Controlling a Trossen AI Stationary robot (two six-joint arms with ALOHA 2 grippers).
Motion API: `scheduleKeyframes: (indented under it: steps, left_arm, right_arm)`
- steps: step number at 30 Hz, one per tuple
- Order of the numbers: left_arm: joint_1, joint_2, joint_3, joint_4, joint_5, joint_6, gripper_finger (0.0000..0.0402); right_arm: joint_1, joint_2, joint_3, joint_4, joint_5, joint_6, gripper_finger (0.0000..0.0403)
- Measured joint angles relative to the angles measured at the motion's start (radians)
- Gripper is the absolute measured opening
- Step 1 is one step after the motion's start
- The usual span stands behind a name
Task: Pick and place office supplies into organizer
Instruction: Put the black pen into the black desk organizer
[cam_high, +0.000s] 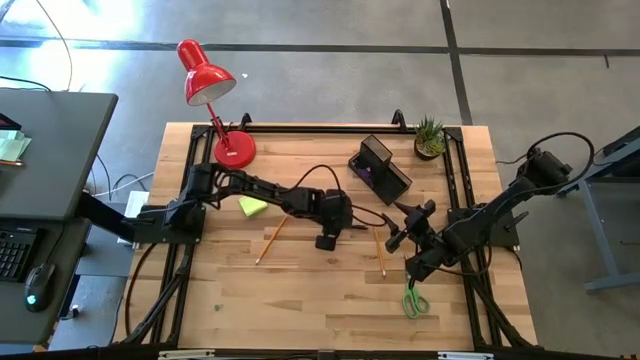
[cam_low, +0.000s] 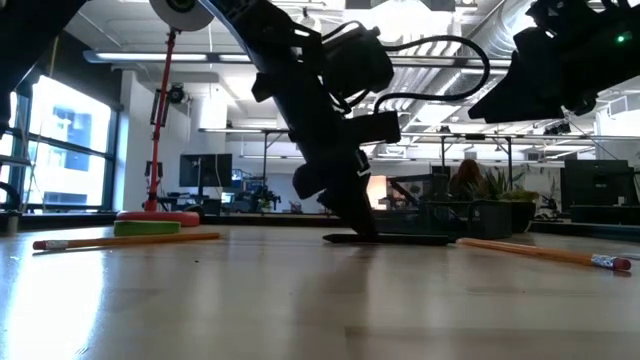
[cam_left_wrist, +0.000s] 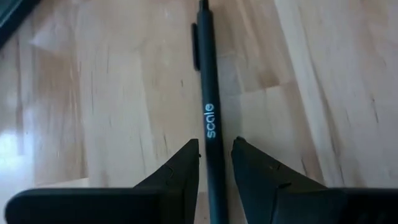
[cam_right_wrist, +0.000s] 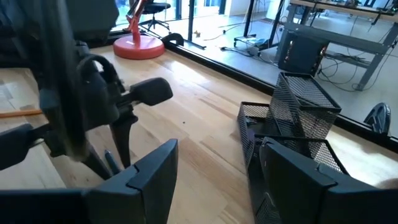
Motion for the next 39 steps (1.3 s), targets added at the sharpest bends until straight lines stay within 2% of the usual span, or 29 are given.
scheduleKeyframes:
  steps: [7, 14, 19, 23, 32, 36, 39]
  left_arm:
    - [0.000, 0.000, 0.000, 0.002, -0.012, -0.004, 0.0077]
    - [-0.002, -0.001, 0.000, 0.006, -0.020, -0.011, 0.0008]
    - [-0.002, -0.001, 0.000, 0.005, -0.020, -0.015, 0.0018]
    - [-0.002, -0.019, 0.000, -0.013, -0.019, -0.022, 0.0003]
    - [-0.002, -0.031, 0.000, -0.057, -0.015, -0.020, 0.0004]
    - [-0.002, -0.039, 0.000, -0.075, 0.024, 0.018, 0.0007]
    - [-0.003, -0.038, 0.000, -0.076, -0.054, 0.052, 0.0007]
  right_arm:
    - [0.000, 0.000, 0.000, 0.003, 0.000, -0.016, 0.0220]
    - [0.000, 0.000, 0.000, 0.003, 0.005, -0.053, 0.0220]
    - [0.000, 0.000, 0.000, 0.004, -0.020, -0.106, 0.0220]
    - [0.000, 0.001, 0.000, 0.004, -0.027, -0.113, 0.0220]
    - [0.000, 0.001, 0.000, -0.020, -0.026, -0.113, 0.0220]
    - [0.000, 0.001, 0.000, -0.020, -0.026, -0.113, 0.0220]
    - [0.000, 0.001, 0.000, -0.020, -0.026, -0.113, 0.0220]
